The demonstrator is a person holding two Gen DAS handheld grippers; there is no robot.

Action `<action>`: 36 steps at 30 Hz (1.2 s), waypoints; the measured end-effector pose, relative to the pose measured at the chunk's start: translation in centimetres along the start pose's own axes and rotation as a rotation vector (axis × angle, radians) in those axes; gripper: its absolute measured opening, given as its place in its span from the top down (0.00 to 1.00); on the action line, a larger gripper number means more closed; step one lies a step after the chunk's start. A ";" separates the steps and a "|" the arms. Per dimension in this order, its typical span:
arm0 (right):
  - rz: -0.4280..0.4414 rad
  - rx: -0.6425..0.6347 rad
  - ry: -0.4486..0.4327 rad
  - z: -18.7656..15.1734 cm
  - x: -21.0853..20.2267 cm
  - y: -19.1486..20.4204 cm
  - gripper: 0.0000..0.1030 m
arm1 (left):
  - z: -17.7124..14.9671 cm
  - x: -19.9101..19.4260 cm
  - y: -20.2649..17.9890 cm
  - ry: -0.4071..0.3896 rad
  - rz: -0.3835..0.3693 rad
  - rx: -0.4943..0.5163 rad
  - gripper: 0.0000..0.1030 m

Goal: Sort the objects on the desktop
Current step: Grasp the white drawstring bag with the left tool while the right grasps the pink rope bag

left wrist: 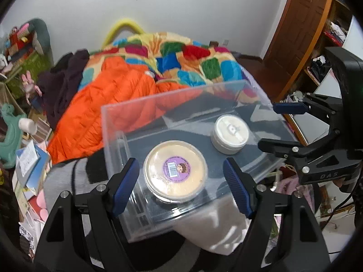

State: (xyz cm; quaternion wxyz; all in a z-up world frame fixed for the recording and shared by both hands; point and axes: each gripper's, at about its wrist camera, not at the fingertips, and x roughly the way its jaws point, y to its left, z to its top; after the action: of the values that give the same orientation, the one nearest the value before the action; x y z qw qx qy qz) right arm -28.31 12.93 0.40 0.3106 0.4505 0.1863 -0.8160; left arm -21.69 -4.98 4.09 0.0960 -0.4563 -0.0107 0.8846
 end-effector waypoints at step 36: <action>-0.014 0.009 -0.086 -13.4 -3.8 3.1 0.17 | -9.3 0.4 -2.9 0.036 -0.081 0.013 0.09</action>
State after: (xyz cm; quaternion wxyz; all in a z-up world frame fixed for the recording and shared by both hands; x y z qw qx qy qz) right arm -16.42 19.73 -3.45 0.3105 0.4150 0.1723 -0.8377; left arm -13.96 -2.67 -1.38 0.1348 -0.4706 -0.0218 0.8717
